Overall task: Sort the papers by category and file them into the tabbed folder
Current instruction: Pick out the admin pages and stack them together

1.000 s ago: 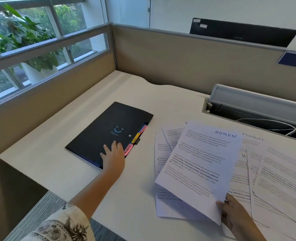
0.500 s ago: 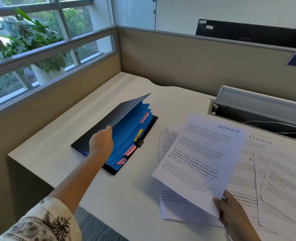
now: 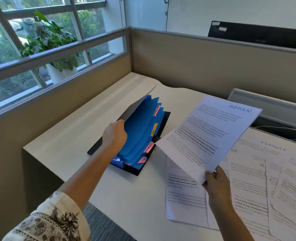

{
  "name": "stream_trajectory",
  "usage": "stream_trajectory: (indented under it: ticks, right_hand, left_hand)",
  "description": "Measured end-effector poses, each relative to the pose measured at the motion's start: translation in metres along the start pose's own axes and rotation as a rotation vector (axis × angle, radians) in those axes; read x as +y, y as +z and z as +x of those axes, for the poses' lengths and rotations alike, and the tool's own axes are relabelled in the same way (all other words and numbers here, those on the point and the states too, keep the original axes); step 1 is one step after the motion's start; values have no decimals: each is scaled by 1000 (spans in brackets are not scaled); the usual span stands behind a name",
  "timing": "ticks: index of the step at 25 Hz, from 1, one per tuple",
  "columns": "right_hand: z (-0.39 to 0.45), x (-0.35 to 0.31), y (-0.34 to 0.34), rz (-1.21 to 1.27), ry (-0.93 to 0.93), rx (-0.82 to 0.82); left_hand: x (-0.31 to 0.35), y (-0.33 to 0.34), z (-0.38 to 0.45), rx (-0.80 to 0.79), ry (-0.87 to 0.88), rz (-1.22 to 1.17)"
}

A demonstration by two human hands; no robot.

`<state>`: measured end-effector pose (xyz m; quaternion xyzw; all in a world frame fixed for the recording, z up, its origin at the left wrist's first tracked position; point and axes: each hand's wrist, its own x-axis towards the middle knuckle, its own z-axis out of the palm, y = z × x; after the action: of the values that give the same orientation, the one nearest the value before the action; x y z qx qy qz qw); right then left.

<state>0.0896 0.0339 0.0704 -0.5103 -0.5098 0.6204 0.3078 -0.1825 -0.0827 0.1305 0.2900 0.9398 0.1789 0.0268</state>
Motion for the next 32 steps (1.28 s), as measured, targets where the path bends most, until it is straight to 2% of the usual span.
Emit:
stream_trajectory:
  ticks: [4,10,14,20,29,32]
  right_hand:
    - [6,-1,17,-34,-33,30]
    - [-5,16,34,-253,-97,10]
    - [-15,25,43,-303,-90,-77]
    - [-16,26,49,-286,34,-263]
    - [12,5,71,-320,84,-417]
    - [14,2,91,-273,88,-411]
  left_hand:
    - [2,4,-6,7,-22,-73]
    - [7,4,-10,3,-33,-118]
    - [9,5,-11,-3,-48,-125]
    - [10,6,-9,-22,-62,-156]
    - [9,3,-19,-47,-25,-182]
    - [7,5,-20,-48,-23,-202]
